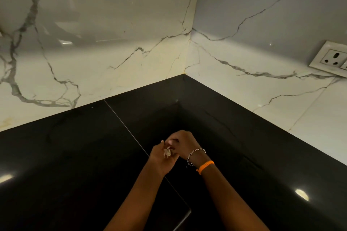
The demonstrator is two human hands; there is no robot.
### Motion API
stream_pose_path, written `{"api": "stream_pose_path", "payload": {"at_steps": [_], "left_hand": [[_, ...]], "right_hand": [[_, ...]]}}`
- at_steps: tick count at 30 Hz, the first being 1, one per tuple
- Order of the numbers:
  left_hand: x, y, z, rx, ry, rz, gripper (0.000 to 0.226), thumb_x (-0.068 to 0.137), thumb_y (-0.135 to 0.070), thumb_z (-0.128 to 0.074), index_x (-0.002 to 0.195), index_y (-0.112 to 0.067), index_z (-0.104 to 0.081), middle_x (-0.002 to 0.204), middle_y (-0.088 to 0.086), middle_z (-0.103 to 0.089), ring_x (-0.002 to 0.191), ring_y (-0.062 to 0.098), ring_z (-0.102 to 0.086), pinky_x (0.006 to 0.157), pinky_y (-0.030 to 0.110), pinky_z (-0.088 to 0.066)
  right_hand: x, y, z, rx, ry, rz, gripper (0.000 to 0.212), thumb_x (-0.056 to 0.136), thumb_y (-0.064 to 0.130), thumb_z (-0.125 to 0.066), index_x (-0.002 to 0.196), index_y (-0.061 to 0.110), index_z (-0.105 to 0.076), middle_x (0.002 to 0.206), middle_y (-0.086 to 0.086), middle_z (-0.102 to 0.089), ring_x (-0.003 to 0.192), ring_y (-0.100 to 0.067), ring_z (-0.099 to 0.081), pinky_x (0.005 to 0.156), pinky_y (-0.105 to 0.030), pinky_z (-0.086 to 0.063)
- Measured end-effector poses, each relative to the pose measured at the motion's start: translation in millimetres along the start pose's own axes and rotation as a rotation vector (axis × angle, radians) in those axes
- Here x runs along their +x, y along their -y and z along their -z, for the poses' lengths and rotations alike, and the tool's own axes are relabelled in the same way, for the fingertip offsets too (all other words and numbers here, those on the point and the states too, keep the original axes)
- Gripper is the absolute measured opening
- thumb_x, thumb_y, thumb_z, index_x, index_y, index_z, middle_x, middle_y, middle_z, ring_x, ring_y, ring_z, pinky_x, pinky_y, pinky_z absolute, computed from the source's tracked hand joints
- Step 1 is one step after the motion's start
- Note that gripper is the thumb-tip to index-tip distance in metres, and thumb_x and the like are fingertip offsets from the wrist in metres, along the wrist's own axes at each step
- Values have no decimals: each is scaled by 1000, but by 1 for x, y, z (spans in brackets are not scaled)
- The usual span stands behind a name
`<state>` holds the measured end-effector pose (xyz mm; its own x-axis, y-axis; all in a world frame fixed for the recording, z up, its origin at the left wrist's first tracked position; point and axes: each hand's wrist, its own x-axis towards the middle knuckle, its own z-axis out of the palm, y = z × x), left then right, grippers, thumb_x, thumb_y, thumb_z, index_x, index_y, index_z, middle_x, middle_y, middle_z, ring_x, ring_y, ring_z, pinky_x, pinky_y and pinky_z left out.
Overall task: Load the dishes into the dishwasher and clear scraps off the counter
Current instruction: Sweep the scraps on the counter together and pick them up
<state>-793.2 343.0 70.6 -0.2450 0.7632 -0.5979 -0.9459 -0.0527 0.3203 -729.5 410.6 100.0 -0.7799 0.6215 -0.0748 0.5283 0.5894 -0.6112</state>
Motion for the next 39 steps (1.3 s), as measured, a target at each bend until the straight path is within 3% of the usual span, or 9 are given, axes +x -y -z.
{"api": "stream_pose_path", "payload": {"at_steps": [6,10,15,17,19,24,28,32,39], "left_hand": [[7,-20,22,-101,-27,-109,39,101,-17,-29,126,5,-49,127,20,-55,124,27,-50,98,34,-39],[4,-31,29,-113,-68,-173,32,100,-17,-33,108,3,-57,116,17,-59,112,24,-56,94,33,-42],[3,-26,29,-142,-94,-154,27,99,-19,-40,95,-1,-59,100,15,-63,89,22,-61,84,32,-46],[2,-24,25,-131,-88,-140,27,99,-20,-40,95,-1,-59,97,15,-63,89,22,-61,86,33,-46],[1,-21,22,-115,-76,-120,28,99,-20,-40,98,0,-60,98,15,-63,89,21,-61,86,33,-46],[4,-15,20,-80,-63,-77,26,99,-16,-40,101,0,-60,95,14,-65,87,18,-63,81,33,-48],[9,-8,22,-73,-52,-61,26,98,-17,-42,105,1,-60,98,14,-66,88,18,-64,71,35,-50],[10,-5,20,-44,-32,-61,28,99,-19,-41,104,1,-60,99,14,-66,88,17,-63,76,33,-48],[8,-11,19,-77,-14,-40,30,99,-18,-40,101,2,-62,96,14,-67,89,19,-64,85,33,-47]], "right_hand": [[-16,-23,-16,19,-326,0,22,91,7,-48,98,13,-68,104,-1,-65,97,-12,-60,90,-25,-48],[-44,-42,-68,-485,-22,182,41,96,38,-36,130,20,-52,138,4,-50,130,-17,-44,114,-40,-26],[-45,-67,-79,-694,102,28,76,93,60,-2,126,20,-57,132,2,-57,124,-23,-52,108,-52,-5],[-41,-71,-62,-673,115,1,91,84,67,12,139,17,-41,148,-1,-37,139,-26,-30,110,-51,14],[-36,-81,-51,-564,88,-21,103,67,76,17,149,18,-6,156,5,7,143,-23,10,106,-48,24],[-48,-93,-41,-323,-129,-414,76,94,56,-24,148,10,2,157,-9,7,145,-23,11,117,-44,5],[-41,-79,-56,-228,-86,-292,72,97,47,-27,148,7,3,157,-10,5,145,-21,7,117,-33,2],[-29,-68,-36,202,-2,-184,63,96,10,-41,148,12,-6,158,-4,-4,145,-17,-6,112,-21,-4],[-26,-68,-37,-490,283,-29,74,93,12,-44,149,19,3,157,-7,10,144,-33,10,118,-42,-7]]}}
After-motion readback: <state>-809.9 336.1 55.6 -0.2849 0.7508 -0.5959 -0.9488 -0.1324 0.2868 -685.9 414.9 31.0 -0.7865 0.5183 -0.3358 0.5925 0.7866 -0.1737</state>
